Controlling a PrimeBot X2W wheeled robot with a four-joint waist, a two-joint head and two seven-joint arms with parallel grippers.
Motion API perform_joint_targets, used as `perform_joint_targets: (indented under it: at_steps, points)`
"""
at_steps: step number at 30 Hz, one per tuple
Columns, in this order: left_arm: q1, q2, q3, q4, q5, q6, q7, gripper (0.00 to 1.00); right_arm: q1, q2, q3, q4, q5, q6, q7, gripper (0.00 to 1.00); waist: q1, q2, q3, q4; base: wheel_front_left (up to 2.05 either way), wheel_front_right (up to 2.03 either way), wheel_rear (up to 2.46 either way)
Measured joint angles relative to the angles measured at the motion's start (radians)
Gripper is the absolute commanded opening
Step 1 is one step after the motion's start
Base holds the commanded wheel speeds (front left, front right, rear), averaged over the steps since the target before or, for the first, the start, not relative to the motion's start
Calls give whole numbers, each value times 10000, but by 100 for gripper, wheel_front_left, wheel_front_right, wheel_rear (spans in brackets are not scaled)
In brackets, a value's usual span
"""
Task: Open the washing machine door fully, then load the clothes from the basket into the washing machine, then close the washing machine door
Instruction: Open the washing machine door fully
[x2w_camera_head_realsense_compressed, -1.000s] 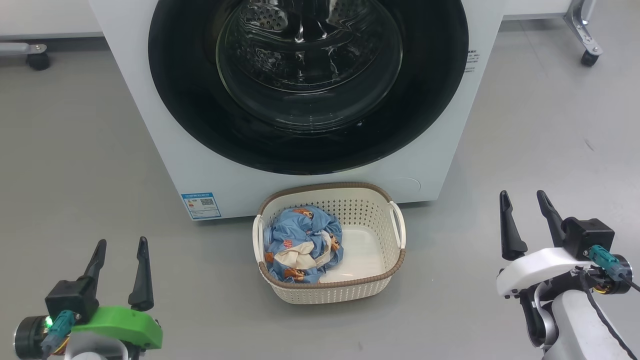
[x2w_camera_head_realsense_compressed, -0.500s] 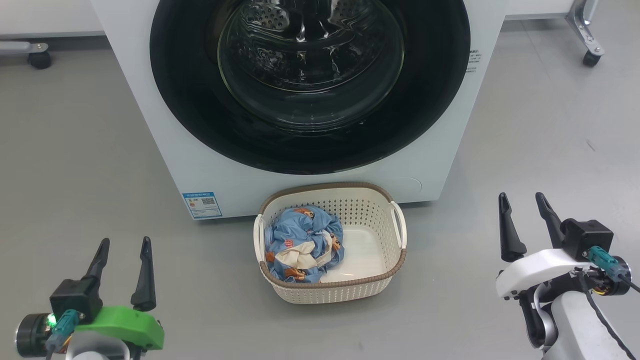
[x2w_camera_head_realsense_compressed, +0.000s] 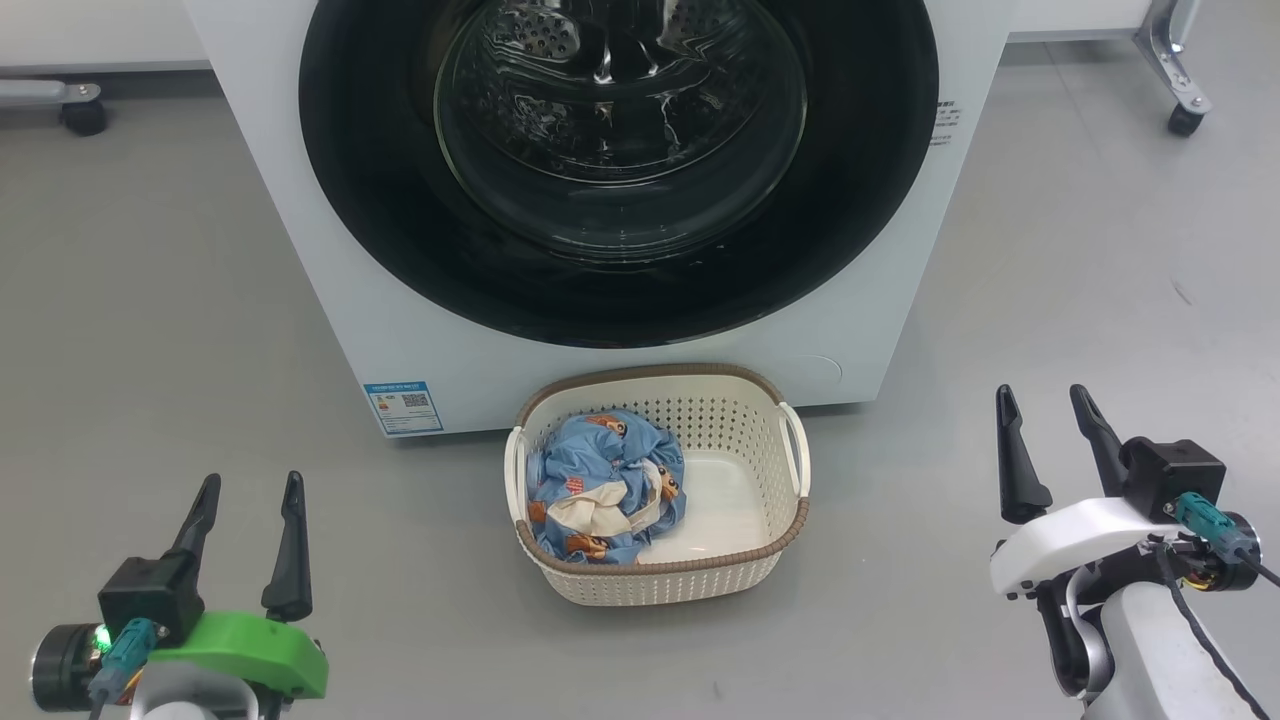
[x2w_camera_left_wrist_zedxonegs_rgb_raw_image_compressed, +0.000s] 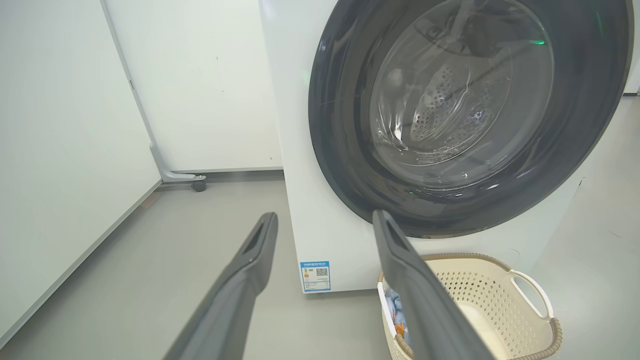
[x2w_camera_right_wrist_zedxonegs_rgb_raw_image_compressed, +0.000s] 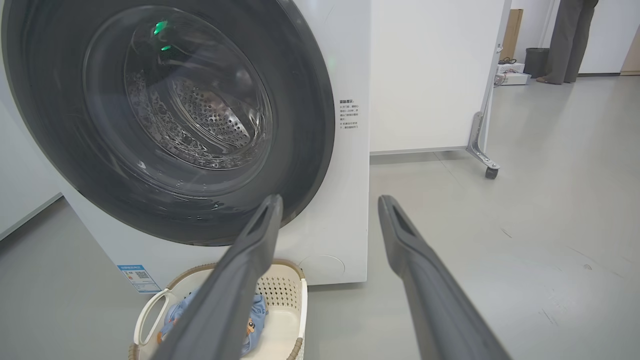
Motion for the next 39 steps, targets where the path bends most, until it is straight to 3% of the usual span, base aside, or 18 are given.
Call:
perform_joint_targets:
  at_steps: [39]
  points:
    - [-337, -217, 497, -399, 128, -178, 0, 100, -169, 192, -437, -150, -176, 180, 0, 100, 0, 0, 420, 89, 72, 72, -145]
